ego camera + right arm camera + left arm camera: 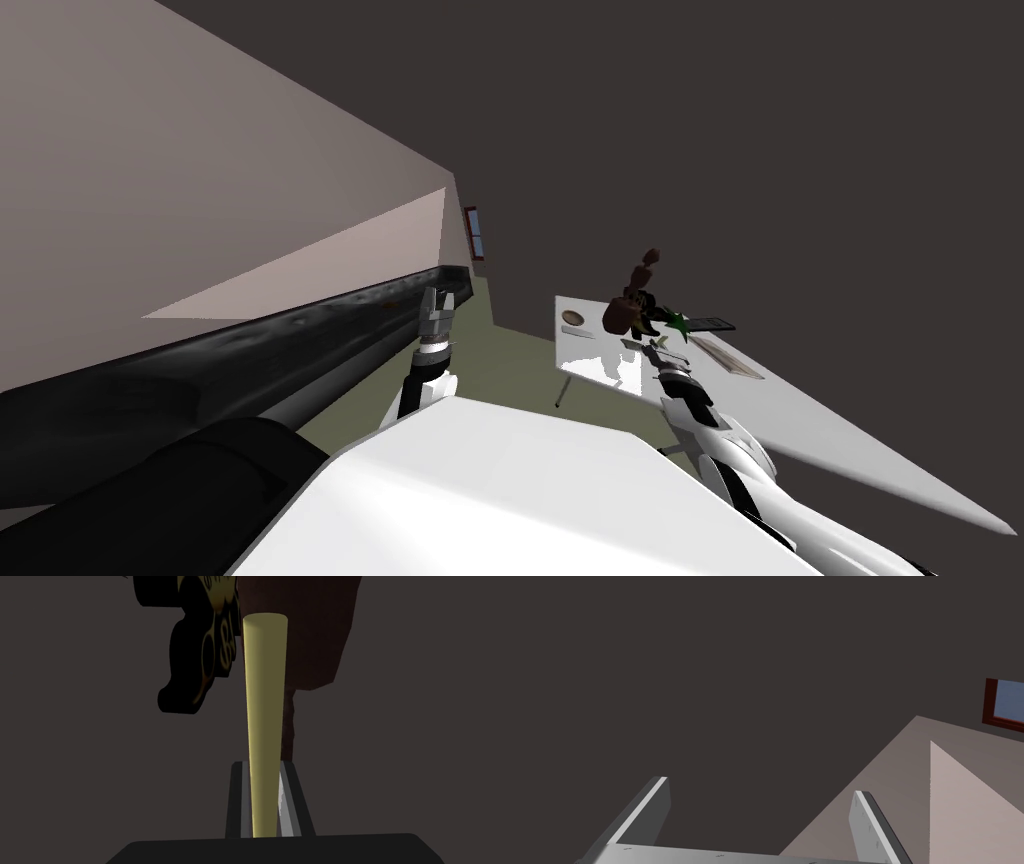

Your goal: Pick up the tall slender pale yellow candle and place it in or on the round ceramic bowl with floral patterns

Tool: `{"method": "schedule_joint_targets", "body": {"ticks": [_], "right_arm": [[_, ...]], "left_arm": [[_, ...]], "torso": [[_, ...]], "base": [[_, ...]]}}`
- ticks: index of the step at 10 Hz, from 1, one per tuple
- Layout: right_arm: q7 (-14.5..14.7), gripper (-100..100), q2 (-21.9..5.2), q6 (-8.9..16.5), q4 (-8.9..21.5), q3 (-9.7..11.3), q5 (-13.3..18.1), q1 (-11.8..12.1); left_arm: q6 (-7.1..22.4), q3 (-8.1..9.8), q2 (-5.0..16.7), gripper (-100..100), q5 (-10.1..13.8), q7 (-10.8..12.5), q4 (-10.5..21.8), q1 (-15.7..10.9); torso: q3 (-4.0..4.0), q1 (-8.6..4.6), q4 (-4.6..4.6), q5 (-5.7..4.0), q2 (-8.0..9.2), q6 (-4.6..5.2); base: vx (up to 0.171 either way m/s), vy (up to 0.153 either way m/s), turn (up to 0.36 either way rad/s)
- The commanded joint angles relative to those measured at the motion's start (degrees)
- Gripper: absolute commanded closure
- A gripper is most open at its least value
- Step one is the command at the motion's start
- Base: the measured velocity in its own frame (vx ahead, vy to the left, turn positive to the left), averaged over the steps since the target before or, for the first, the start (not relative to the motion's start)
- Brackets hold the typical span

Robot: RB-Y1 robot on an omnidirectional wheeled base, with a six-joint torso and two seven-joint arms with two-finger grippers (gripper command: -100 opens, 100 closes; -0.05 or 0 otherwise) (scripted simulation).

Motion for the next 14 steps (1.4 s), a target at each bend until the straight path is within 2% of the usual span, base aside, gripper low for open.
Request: {"method": "schedule_joint_targets", "body": {"ticks": [1, 2, 3, 6, 7, 9, 10, 12, 13, 14], "right_arm": [[-1.3, 100, -1.5, 0.9, 0.7, -1.2, -0.3, -0.1], [-1.3, 100, -1.5, 0.9, 0.7, -1.2, -0.3, -0.1], [-2.4, 100, -2.8, 1.9, 1.0, -1.8, -0.5, -0.1], [-3.4, 100, -4.2, 2.7, 1.1, -1.7, -0.7, 0.0], [-3.7, 100, -4.7, 2.9, 1.0, -0.9, -0.8, 0.0], [-3.7, 100, -4.7, 2.6, 0.5, 2.0, -0.7, 0.1], [-3.7, 100, -4.5, 2.4, 0.4, 3.0, -0.6, 0.1], [-3.7, 100, -4.5, 2.4, 0.4, 3.0, -0.6, 0.1], [-3.6, 100, -3.8, 2.1, 0.3, 5.0, -0.6, 0.2], [-3.6, 100, -3.4, 1.9, 0.2, 5.9, -0.6, 0.2]], "left_arm": [[0.0, 0.00, 0.0, 0, 0.0, 0.0, 0.0, 0.0], [0.0, 0.00, 0.0, 0, 0.0, 0.0, 0.0, 0.0], [0.0, 0.01, 0.0, 0, 0.0, 0.0, 0.0, 0.0], [0.0, 0.01, 0.0, 0, 0.0, 0.0, 0.0, 0.0], [0.0, 0.01, 0.0, 0, 0.0, 0.0, 0.0, 0.0], [0.0, 0.01, 0.0, 0, 0.0, 0.0, 0.0, 0.0], [0.0, 0.01, 0.0, 0, 0.0, 0.0, 0.0, 0.0], [0.0, 0.02, 0.0, 0, 0.0, 0.0, 0.0, 0.0], [0.0, 0.02, 0.0, 0, 0.0, 0.0, 0.0, 0.0], [0.0, 0.02, 0.0, 0, 0.0, 0.0, 0.0, 0.0]], "torso": [[0.00, 0.00, 0.00, 0.00, 0.00, 0.00], [-0.05, -0.05, -0.01, -0.02, -0.10, -0.05], [-0.06, -0.30, -0.03, -0.09, -0.09, -0.04], [-0.17, -0.28, -0.04, -0.11, -0.33, -0.14], [-0.20, -0.21, -0.06, -0.11, -0.34, -0.19], [-0.42, -0.23, -0.15, -0.10, -0.74, -0.29], [-0.52, -0.28, -0.20, -0.13, -0.86, -0.37], [-0.40, -0.79, -0.20, -0.19, -0.62, -0.15], [-0.23, -0.92, -0.16, -0.23, -0.28, -0.02], [-0.21, -1.01, -0.16, -0.26, -0.27, -0.12]], "base": [[0.057, 0.195, 0.024], [0.041, 0.122, 0.013], [0.078, 0.178, 0.078], [0.086, 0.151, 0.073], [0.121, 0.143, 0.144], [0.197, 0.120, 0.149], [0.170, 0.027, 0.154], [0.071, -0.021, 0.022], [0.050, -0.045, 0.065], [0.079, -0.064, 0.107]]}}
